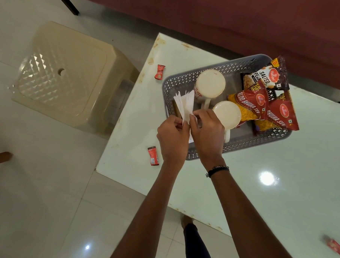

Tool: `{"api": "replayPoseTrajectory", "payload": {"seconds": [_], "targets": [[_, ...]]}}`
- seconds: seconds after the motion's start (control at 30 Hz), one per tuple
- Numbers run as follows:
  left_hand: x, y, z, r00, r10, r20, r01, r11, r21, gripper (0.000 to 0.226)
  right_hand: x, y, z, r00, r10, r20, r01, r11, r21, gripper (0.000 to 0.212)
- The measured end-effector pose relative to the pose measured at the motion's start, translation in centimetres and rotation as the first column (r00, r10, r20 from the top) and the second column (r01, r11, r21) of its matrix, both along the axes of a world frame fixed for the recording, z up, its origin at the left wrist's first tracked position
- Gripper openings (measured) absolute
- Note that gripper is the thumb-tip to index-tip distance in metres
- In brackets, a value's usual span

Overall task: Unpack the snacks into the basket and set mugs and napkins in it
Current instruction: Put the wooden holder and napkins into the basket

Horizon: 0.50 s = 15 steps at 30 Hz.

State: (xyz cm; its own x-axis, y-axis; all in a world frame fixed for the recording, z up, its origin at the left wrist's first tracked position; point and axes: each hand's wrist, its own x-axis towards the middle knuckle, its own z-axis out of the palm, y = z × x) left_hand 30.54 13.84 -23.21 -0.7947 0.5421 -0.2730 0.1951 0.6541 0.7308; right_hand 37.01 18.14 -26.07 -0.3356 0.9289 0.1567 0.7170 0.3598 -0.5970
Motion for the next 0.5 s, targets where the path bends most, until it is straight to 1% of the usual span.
{"api": "replayPoseTrajectory", "payload": {"seconds": [0.07,0.2,0.3,0.5], "targets": [[-0.1,0.0,0.0,1.0,-0.005,0.008,0.005,1.0,0.004,0.016,0.0,-0.1,-0.1,1.0,0.01,0.003,-0.01,1.0,0.017,0.005],[-0.2,-0.1,-0.3,1.0,-0.021,-0.002,0.021,1.0,0.001,0.014,0.1,-0.1,-0.4,0.999,0.006,0.038,-0.01,0.994,0.106,0.001],[-0.3,-0.1,-0.5,1.0,-0.021,-0.009,0.02,1.0,-0.013,0.015,0.2,0.0,-0.8,1.0,0.021,0.022,-0.024,0.989,0.144,0.003],[-0.2,0.0,-1.5,0.999,-0.034,-0.027,0.033,0.999,-0.033,0.019,0.7,0.3,-1.7,0.991,0.124,0.044,-0.132,0.95,0.282,0.006]]}}
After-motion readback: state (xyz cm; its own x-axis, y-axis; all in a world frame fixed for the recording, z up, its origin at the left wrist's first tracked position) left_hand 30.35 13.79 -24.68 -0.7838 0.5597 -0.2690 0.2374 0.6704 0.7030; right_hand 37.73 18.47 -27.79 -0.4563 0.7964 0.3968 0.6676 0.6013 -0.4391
